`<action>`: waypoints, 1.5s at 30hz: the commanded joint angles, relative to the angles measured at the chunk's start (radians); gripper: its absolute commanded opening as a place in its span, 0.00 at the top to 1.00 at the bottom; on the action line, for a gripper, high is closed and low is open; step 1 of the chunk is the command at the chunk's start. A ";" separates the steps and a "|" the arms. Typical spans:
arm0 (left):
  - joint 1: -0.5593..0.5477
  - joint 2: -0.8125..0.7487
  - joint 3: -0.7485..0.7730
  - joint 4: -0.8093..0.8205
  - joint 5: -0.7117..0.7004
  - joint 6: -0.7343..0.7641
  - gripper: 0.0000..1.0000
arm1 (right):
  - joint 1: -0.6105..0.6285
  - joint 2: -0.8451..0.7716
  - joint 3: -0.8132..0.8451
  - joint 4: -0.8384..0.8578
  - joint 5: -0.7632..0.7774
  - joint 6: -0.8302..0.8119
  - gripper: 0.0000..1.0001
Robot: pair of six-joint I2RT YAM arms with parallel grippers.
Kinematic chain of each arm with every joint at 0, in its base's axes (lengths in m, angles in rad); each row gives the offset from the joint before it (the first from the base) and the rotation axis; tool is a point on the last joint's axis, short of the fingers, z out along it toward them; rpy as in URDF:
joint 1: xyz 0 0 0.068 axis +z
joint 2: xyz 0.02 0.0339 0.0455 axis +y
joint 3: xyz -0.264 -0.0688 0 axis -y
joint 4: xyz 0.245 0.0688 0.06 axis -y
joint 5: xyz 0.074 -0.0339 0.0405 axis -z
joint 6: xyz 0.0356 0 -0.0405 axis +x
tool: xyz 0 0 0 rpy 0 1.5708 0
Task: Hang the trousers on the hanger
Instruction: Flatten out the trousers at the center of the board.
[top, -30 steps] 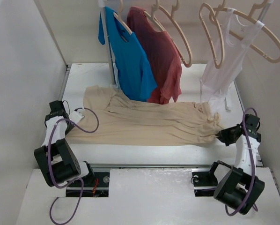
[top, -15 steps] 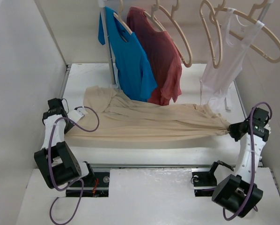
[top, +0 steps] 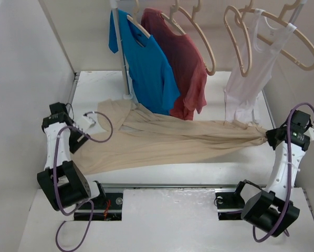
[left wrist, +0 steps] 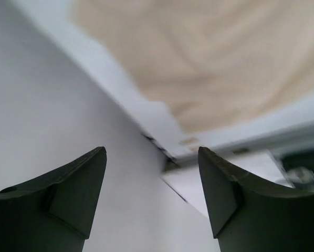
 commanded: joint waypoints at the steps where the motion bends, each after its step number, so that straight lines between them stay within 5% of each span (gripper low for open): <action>1: 0.004 0.051 0.120 0.146 0.074 -0.137 0.33 | -0.010 0.028 0.034 0.084 -0.022 -0.036 1.00; 7: 0.013 0.341 0.173 0.356 -0.012 -0.343 0.37 | -0.010 0.014 -0.030 0.130 -0.065 -0.046 1.00; 15: 0.013 0.482 0.058 0.605 -0.097 -0.394 0.42 | -0.020 -0.023 -0.078 0.064 0.034 0.044 1.00; 19: 0.013 0.495 0.039 0.642 -0.095 -0.394 0.45 | -0.020 -0.049 -0.131 0.007 0.048 0.090 0.75; 20: 0.013 0.481 0.039 0.654 -0.095 -0.394 0.45 | -0.020 -0.062 -0.145 -0.003 0.059 0.116 0.41; 21: 0.013 0.463 0.039 0.654 -0.074 -0.394 0.45 | -0.020 -0.073 -0.161 -0.003 0.059 0.127 0.22; 23: 0.013 0.440 0.080 0.665 -0.043 -0.404 0.45 | -0.020 -0.073 -0.161 -0.003 0.059 0.147 0.00; 28: 0.013 0.258 0.137 0.674 0.232 -0.378 0.43 | -0.020 -0.035 -0.064 0.072 0.059 0.050 0.00; 30: 0.013 0.210 0.155 0.697 0.311 -0.334 0.49 | 0.022 -0.024 0.002 0.105 0.082 -0.025 0.00; 35: 0.004 0.209 0.287 0.653 0.489 -0.309 0.51 | 0.279 0.029 0.085 0.168 0.196 -0.118 0.00; 39: 0.027 0.126 0.337 0.772 0.656 -0.338 0.51 | 0.356 0.153 0.085 0.248 0.050 -0.217 0.00; 41: 0.027 0.070 0.364 0.890 0.695 -0.408 0.38 | 0.367 0.242 0.085 0.260 0.015 -0.252 0.00; 42: 0.027 0.035 0.384 0.912 0.709 -0.445 0.08 | 0.367 0.267 0.085 0.260 -0.011 -0.264 0.00; 45: 0.027 0.035 0.450 0.901 0.729 -0.479 0.00 | 0.367 0.371 0.094 0.309 -0.033 -0.312 0.00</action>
